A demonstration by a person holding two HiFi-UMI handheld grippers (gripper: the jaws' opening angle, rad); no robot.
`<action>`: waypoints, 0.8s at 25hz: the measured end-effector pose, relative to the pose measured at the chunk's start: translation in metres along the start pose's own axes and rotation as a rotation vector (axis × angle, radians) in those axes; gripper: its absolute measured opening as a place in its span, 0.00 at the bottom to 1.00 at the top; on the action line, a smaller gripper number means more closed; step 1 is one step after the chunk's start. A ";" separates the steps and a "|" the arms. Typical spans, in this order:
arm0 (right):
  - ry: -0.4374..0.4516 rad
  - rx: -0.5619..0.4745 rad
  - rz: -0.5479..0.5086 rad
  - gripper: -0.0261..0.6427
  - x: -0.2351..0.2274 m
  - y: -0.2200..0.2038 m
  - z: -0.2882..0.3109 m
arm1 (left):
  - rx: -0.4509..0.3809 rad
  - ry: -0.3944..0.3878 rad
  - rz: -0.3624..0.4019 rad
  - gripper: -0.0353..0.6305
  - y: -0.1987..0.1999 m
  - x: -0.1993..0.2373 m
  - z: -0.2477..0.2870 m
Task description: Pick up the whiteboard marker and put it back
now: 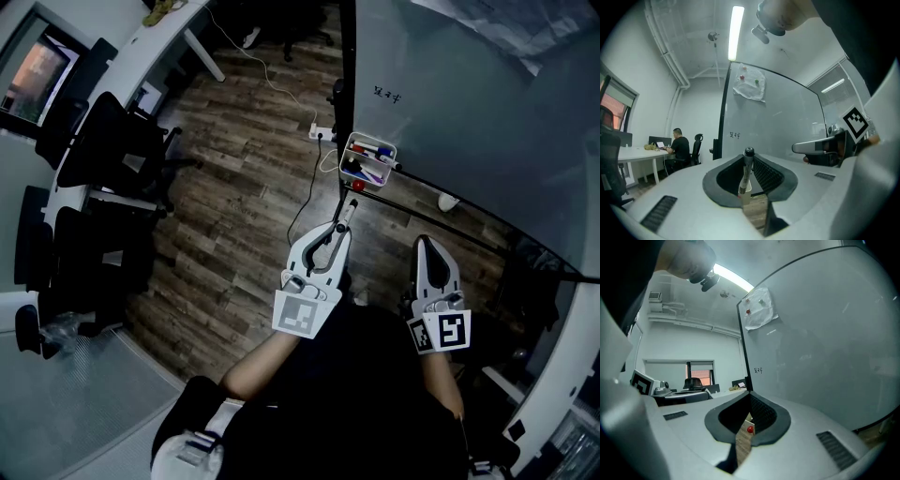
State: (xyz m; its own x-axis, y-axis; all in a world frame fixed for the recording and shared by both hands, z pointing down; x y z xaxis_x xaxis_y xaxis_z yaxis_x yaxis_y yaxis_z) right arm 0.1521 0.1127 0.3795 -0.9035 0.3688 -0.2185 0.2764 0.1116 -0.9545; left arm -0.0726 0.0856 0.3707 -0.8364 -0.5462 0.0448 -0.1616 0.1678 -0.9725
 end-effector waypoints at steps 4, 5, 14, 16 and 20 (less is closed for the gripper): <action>-0.005 0.010 -0.003 0.06 -0.002 -0.002 0.006 | 0.008 0.002 -0.011 0.17 -0.004 0.006 0.005; -0.007 0.013 -0.003 0.06 -0.002 -0.003 0.008 | 0.011 0.001 -0.012 0.16 -0.004 0.008 0.006; -0.024 0.032 -0.006 0.06 -0.004 -0.008 0.024 | 0.014 -0.005 -0.018 0.17 -0.011 0.026 0.021; -0.027 0.033 -0.008 0.06 -0.005 -0.009 0.030 | 0.014 -0.005 -0.022 0.16 -0.013 0.030 0.026; -0.030 0.033 -0.010 0.06 -0.007 -0.011 0.041 | 0.015 -0.007 -0.031 0.16 -0.016 0.038 0.035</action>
State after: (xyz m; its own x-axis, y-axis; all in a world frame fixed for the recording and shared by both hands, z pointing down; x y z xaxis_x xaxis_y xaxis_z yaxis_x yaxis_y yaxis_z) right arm 0.1420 0.0708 0.3831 -0.9157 0.3397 -0.2145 0.2567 0.0840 -0.9628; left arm -0.0834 0.0340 0.3802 -0.8274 -0.5568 0.0736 -0.1797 0.1382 -0.9740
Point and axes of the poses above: the fingertips, and each gripper's own axes: z forward along the fingers, x to its left, y out of its top, the point moved 9 cm from there along -z, backward along the fingers, and after that the axes turned 15 degrees about -x, right-handed, at the moved point
